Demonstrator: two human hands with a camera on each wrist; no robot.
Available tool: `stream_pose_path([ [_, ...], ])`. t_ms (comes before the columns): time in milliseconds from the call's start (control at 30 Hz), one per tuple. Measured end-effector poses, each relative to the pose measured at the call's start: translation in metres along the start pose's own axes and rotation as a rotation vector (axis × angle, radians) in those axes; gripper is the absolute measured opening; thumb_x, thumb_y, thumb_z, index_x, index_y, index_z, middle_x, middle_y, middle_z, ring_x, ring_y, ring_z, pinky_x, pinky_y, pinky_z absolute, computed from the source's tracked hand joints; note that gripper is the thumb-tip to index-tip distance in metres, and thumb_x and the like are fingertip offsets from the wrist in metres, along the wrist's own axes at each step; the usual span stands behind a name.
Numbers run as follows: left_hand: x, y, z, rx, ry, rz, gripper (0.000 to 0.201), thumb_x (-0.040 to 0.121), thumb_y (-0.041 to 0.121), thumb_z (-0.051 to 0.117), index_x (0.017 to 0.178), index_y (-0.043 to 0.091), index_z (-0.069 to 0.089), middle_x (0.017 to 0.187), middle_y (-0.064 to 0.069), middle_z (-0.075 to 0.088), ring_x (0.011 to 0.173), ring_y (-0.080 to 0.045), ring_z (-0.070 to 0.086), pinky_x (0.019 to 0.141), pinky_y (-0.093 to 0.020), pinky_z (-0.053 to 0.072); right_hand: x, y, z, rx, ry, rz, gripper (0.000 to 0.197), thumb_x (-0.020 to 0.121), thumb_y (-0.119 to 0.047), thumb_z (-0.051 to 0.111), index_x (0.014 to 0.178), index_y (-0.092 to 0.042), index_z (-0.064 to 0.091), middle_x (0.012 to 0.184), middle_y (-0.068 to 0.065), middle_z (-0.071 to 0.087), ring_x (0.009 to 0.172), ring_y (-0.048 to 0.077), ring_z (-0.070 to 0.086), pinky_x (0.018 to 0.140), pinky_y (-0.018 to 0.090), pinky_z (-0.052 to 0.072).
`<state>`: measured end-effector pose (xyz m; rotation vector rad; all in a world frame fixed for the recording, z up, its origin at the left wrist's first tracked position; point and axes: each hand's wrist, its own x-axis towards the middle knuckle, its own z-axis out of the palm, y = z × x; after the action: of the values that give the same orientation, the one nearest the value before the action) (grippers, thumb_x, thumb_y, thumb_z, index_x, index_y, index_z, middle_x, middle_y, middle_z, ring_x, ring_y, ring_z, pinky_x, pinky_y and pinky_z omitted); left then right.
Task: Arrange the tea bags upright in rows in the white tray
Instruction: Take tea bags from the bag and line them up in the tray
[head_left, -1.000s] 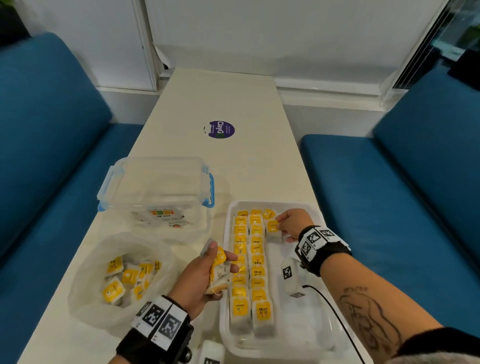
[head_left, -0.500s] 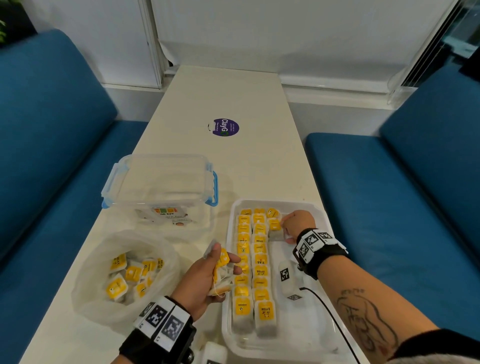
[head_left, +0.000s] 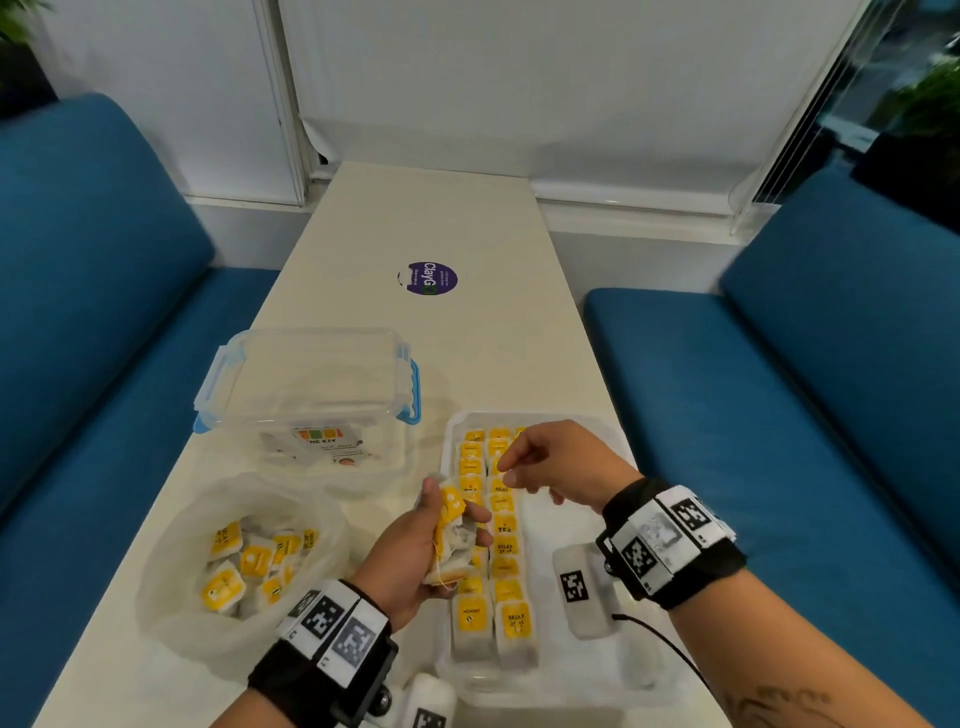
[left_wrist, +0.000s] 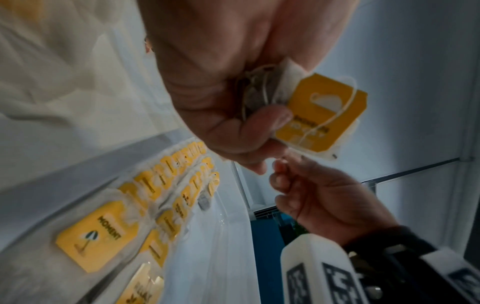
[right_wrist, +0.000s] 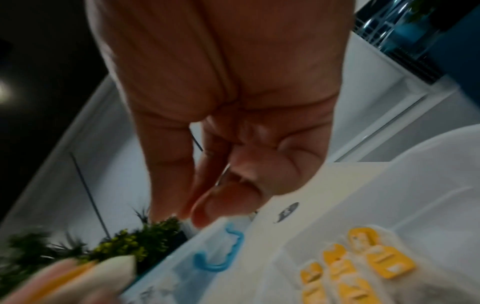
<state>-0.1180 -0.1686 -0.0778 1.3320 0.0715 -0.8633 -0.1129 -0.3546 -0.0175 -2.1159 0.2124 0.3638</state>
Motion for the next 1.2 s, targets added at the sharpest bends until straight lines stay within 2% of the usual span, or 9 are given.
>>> stream_pose_path([
  [100,-0.001,-0.002,0.006,0.067,-0.032,0.009,0.069,0.077,0.069,0.02,0.088,0.018,0.065,0.075,0.002,0.068,0.052,-0.01,0.051,0.047,-0.018,0.032,-0.021,-0.015,0.012,0.017,-0.06,-0.058,0.008,0.079,-0.016,0.073,0.084,-0.015,0.067,0.066,-0.003,0.06,0.055,0.006,0.052,0.043,0.018,0.036],
  [233,-0.006,-0.004,0.013,0.165,-0.056,0.03,0.069,0.089,0.061,0.013,0.095,0.013,0.062,0.056,0.01,0.065,0.044,-0.002,0.054,0.048,-0.018,0.035,-0.041,-0.021,0.026,0.005,-0.026,-0.086,0.026,0.076,-0.009,0.075,0.094,-0.019,0.059,0.073,-0.002,0.06,0.053,0.003,0.053,0.046,0.012,0.04],
  [467,-0.016,-0.007,0.019,0.238,-0.109,0.115,0.055,0.077,0.067,0.022,0.102,0.034,0.059,0.071,0.003,0.068,0.045,-0.005,0.054,0.049,-0.021,0.037,-0.058,-0.023,0.032,-0.235,-0.001,-0.209,0.035,0.076,-0.001,0.068,0.105,-0.02,0.065,0.085,-0.007,0.052,0.07,0.01,0.051,0.071,0.03,0.05],
  [533,-0.018,-0.008,0.018,0.223,-0.13,0.11,0.058,0.074,0.067,0.023,0.106,0.035,0.059,0.077,-0.002,0.068,0.046,-0.007,0.053,0.048,-0.021,0.037,-0.058,-0.022,0.03,-0.218,-0.018,-0.186,0.031,0.075,0.002,0.069,0.1,-0.015,0.065,0.078,-0.01,0.051,0.066,0.007,0.05,0.066,0.027,0.049],
  [667,-0.019,-0.006,0.014,0.18,-0.093,0.047,0.07,0.084,0.064,0.016,0.09,0.017,0.067,0.08,-0.006,0.07,0.05,-0.01,0.057,0.048,-0.021,0.037,-0.058,-0.021,0.029,-0.318,-0.021,-0.213,0.021,0.074,-0.005,0.073,0.088,-0.016,0.063,0.075,-0.013,0.049,0.064,0.001,0.046,0.059,0.01,0.04],
  [800,-0.019,-0.005,0.009,0.126,-0.056,-0.008,0.06,0.094,0.057,0.023,0.087,0.015,0.065,0.08,-0.007,0.069,0.048,-0.011,0.052,0.044,-0.019,0.032,-0.061,-0.021,0.024,-0.369,0.008,-0.263,0.019,0.074,-0.018,0.077,0.076,-0.026,0.059,0.079,-0.015,0.044,0.069,-0.002,0.043,0.062,0.01,0.034],
  [1000,-0.019,-0.004,0.0,0.063,0.003,-0.041,0.054,0.096,0.052,0.029,0.082,0.015,0.066,0.074,-0.003,0.066,0.046,-0.012,0.048,0.046,-0.018,0.027,-0.057,-0.018,0.006,-0.184,0.239,-0.27,0.027,0.076,-0.022,0.076,0.069,-0.032,0.052,0.085,-0.015,0.043,0.073,-0.008,0.046,0.066,0.001,0.035],
  [1067,-0.019,-0.004,-0.001,0.037,0.009,-0.052,0.051,0.096,0.05,0.031,0.082,0.015,0.066,0.074,-0.003,0.066,0.045,-0.011,0.047,0.046,-0.018,0.027,-0.048,-0.012,0.001,-0.117,0.308,-0.232,0.026,0.079,-0.02,0.074,0.07,-0.028,0.051,0.079,-0.012,0.047,0.066,0.001,0.045,0.059,0.006,0.038],
  [1200,-0.019,-0.006,-0.001,0.031,0.022,-0.071,0.046,0.097,0.045,0.034,0.083,0.014,0.066,0.073,-0.003,0.067,0.047,-0.012,0.044,0.047,-0.018,0.026,-0.028,0.013,-0.005,0.383,0.294,-0.066,0.022,0.086,0.005,0.058,0.081,-0.014,0.049,0.066,0.003,0.054,0.052,0.011,0.045,0.044,0.02,0.034],
])
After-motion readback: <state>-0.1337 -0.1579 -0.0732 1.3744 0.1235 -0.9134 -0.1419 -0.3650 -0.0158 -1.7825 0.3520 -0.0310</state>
